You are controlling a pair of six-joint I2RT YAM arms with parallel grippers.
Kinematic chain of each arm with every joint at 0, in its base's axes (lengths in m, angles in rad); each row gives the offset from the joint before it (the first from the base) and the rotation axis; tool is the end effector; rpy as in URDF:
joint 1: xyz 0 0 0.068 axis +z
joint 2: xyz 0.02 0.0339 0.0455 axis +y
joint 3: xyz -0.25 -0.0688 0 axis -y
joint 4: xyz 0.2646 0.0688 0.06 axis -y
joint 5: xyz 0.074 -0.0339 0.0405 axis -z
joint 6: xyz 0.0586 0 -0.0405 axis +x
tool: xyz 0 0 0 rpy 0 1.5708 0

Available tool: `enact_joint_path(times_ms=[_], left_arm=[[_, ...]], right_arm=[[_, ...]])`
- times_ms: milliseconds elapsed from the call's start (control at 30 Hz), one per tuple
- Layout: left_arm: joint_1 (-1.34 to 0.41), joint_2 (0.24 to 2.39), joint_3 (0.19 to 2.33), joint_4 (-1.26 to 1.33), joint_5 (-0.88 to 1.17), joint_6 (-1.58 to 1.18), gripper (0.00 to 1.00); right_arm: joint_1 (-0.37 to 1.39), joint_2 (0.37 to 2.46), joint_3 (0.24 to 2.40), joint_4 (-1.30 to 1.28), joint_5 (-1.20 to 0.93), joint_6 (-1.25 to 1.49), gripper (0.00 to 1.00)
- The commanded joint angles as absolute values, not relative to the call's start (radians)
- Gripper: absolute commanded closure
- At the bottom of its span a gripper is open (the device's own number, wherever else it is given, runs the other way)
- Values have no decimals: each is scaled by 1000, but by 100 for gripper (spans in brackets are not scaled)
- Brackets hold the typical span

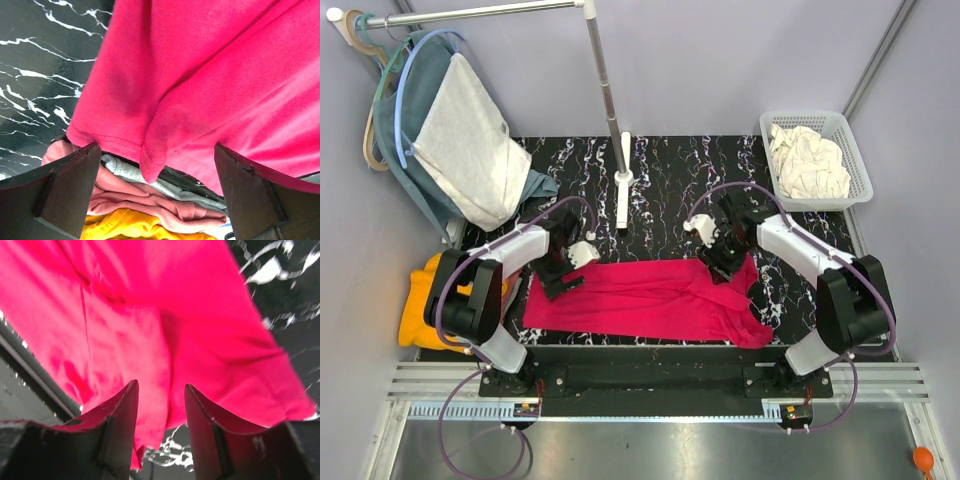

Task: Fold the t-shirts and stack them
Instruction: Fold the tshirt

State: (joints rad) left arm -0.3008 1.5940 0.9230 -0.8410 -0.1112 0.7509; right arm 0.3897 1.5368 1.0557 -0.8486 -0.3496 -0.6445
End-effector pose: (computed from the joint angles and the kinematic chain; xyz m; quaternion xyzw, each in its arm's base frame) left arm 0.2676 -0.0762 0.1139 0.4995 0.8640 0.0607 0.0162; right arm 0.2742 0.1343 0.1688 -0.5015 0.8395 0.1562 0.1394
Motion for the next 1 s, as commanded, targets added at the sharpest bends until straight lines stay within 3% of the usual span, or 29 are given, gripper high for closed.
enact_joint_path(times_ms=[0, 300, 500, 600, 633, 733, 800, 967], left_arm=[[-304, 1554, 957, -864, -123, 761, 1], [-304, 1551, 951, -864, -141, 776, 1], [-304, 1559, 954, -862, -135, 776, 1], [-304, 1563, 950, -862, -135, 775, 1], [-304, 1563, 951, -862, -135, 775, 1], [-304, 1555, 945, -864, -138, 776, 1], [-304, 1551, 945, -865, -143, 775, 1], [-305, 1536, 940, -864, -156, 775, 1]], right_arm=[[420, 1594, 1129, -795, -367, -620, 48], [492, 1652, 1120, -746, -350, -591, 46], [499, 1660, 1100, -729, -350, -588, 49], [506, 1664, 1094, -730, -350, -586, 61], [509, 1664, 1089, -730, -348, -584, 74], [528, 1661, 1080, -730, -330, -578, 95], [537, 1648, 1075, -733, -327, -572, 100], [595, 1588, 1077, -788, -308, -549, 100]])
